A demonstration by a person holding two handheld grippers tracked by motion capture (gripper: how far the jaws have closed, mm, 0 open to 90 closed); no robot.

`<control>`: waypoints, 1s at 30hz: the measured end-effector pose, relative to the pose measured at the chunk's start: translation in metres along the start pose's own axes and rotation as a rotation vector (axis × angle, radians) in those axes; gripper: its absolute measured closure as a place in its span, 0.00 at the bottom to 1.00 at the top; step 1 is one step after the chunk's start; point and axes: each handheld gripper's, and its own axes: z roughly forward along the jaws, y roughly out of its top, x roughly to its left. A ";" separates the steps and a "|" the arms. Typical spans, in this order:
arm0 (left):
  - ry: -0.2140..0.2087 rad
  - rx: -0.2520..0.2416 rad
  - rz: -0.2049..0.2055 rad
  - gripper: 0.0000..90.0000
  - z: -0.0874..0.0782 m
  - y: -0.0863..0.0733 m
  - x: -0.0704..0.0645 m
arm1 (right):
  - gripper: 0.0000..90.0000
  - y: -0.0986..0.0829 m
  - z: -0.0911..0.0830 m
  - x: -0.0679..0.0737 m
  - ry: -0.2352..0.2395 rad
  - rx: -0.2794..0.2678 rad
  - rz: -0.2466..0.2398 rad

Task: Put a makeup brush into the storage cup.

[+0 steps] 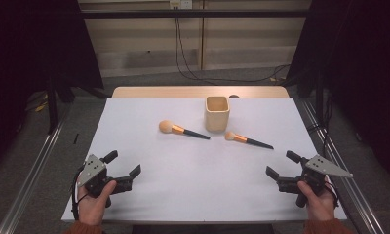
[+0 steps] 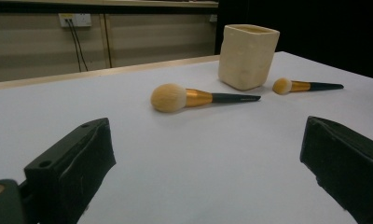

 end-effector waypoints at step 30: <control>0.001 -0.015 0.013 0.03 0.036 0.027 0.005 | 0.00 0.000 0.005 0.003 0.004 0.009 -0.020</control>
